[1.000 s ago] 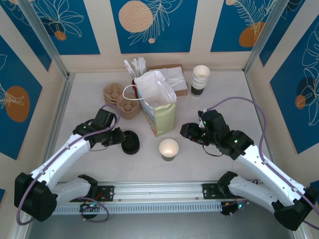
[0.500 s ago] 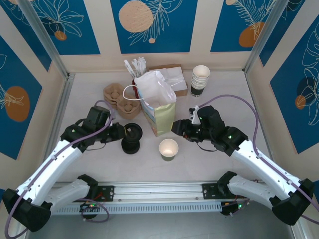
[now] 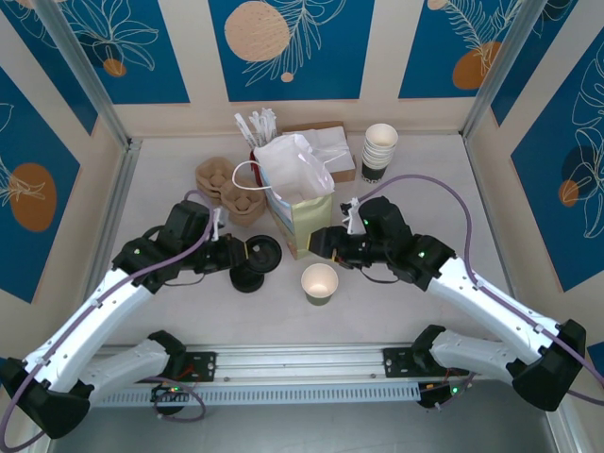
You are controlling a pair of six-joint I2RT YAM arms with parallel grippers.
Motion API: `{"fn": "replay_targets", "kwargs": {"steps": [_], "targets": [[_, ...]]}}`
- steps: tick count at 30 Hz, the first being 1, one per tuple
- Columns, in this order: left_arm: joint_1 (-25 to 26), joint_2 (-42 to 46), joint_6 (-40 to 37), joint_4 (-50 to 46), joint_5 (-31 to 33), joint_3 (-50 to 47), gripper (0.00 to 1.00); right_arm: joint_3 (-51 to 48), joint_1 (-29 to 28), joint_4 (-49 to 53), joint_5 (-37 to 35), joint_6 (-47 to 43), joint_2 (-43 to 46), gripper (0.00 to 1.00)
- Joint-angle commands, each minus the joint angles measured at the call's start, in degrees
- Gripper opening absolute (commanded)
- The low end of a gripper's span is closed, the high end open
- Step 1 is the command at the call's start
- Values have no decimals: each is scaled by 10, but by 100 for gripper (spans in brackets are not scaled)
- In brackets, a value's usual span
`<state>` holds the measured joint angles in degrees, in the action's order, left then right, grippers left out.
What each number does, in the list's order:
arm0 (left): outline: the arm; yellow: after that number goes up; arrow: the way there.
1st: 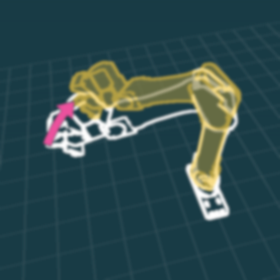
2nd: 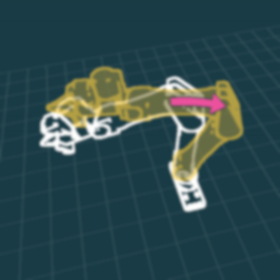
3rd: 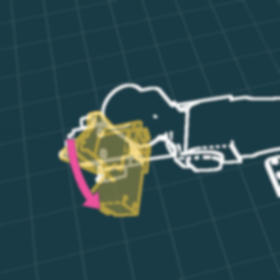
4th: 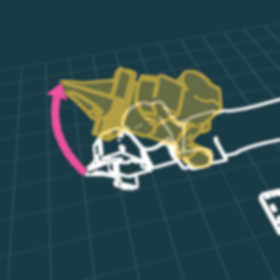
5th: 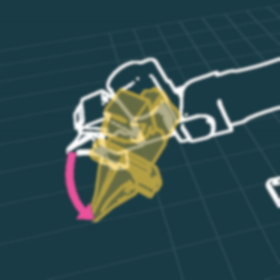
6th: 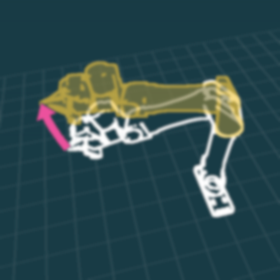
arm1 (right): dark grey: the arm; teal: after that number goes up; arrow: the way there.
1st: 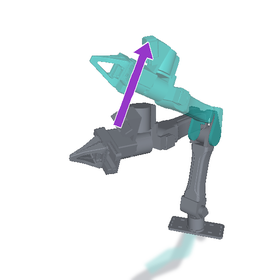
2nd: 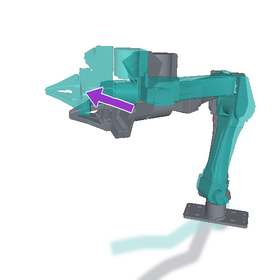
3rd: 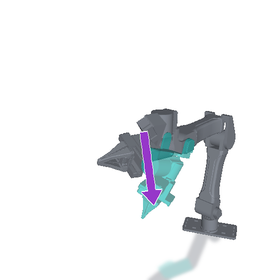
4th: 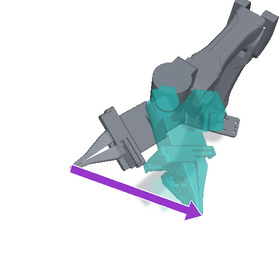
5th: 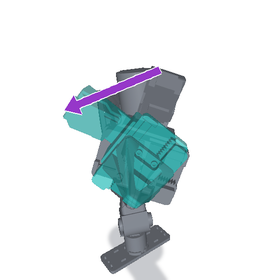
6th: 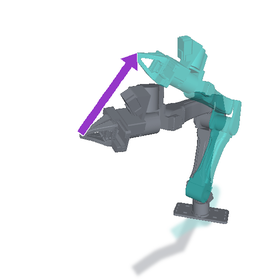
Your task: Pack the takeout coffee
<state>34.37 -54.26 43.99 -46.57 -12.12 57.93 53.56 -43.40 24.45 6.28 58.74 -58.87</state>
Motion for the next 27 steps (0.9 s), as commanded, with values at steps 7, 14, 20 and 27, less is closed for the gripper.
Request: {"fn": "replay_targets", "kwargs": {"steps": [7,14,20,27], "targets": [[35,-8,26,27,-6,29,14,28,-19,-17,14,-3,-23,54],[63,-37,27,39,5,49,12,39,-22,-16,19,-7,-40,54],[79,-59,29,48,12,66,12,39,-23,-15,20,-8,-45,53],[96,-78,29,51,17,78,12,41,-23,-13,23,-11,-52,47]]}}
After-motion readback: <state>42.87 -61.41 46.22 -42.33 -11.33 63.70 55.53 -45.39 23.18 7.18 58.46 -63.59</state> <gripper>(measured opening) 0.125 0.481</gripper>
